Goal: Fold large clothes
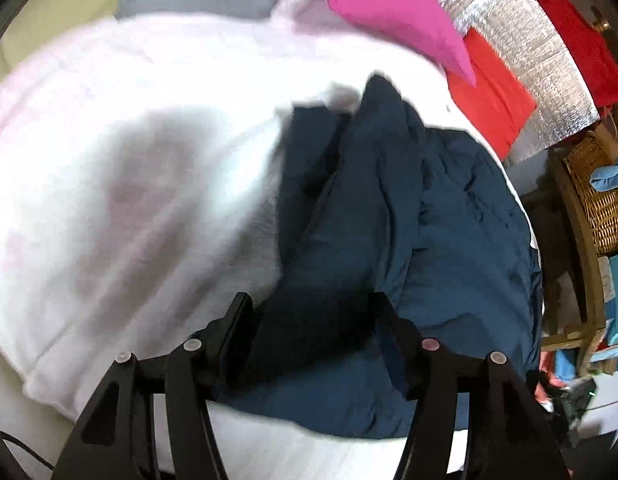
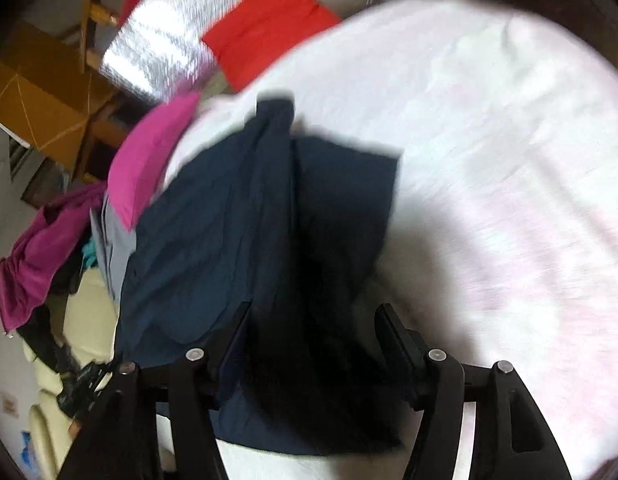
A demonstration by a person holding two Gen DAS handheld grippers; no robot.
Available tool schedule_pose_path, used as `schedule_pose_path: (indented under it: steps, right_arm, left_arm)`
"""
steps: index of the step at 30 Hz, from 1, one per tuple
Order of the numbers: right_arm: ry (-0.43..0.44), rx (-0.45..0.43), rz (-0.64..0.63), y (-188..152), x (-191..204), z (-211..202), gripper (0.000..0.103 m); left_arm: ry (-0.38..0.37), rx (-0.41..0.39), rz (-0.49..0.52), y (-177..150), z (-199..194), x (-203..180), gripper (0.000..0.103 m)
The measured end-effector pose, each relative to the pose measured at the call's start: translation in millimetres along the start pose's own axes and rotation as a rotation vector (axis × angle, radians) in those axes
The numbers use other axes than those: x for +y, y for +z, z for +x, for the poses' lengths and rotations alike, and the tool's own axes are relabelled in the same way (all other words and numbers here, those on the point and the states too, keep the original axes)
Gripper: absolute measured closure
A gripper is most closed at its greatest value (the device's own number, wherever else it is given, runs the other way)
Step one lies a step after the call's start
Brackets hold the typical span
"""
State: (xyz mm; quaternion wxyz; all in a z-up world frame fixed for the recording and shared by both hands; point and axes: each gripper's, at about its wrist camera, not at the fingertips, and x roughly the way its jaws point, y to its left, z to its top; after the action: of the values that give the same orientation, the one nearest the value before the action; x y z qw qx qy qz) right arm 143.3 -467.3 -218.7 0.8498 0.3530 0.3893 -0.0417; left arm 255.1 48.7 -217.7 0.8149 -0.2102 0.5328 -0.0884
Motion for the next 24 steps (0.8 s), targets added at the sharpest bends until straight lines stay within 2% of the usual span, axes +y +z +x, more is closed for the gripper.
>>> schedule_pose_path:
  steps: [2,4,6,7,8,10,12,14,18,21,24]
  right_arm:
    - [-0.018,-0.072,-0.059,0,5,-28,0.035]
    - [-0.006,-0.111,-0.116,-2,17,-42,0.036]
    - [-0.005,-0.128,-0.183,-5,38,-47,0.047]
    - [0.001,-0.121,-0.215,-6,48,-44,0.058]
    - [0.007,-0.106,-0.234,-5,56,-38,0.059]
    - [0.012,-0.093,-0.259,-3,70,-25,0.059]
    - [0.012,-0.086,-0.271,4,77,-11,0.059]
    - [0.009,-0.069,-0.26,20,84,7,0.059]
    - [-0.006,-0.02,-0.226,43,94,46,0.059]
    - [-0.05,0.049,-0.174,56,82,85,0.059]
    - [-0.05,0.109,-0.105,59,67,114,0.061]
  left_arm:
    - [0.081,-0.086,0.034,-9,-23,-5,0.041]
    - [0.167,-0.189,0.112,-20,-47,-21,0.04]
    - [0.2,-0.248,0.175,-23,-59,-29,0.03]
    - [0.21,-0.273,0.205,-26,-63,-39,0.028]
    - [0.219,-0.293,0.231,-30,-65,-49,0.027]
    - [0.254,-0.305,0.29,-30,-55,-70,0.027]
    - [0.3,-0.286,0.337,-26,-44,-75,0.026]
    - [0.374,-0.278,0.367,-13,-26,-84,0.026]
    - [0.468,-0.307,0.41,10,-7,-93,0.026]
    - [0.487,-0.306,0.4,26,11,-97,0.026]
    - [0.505,-0.281,0.393,33,33,-94,0.026]
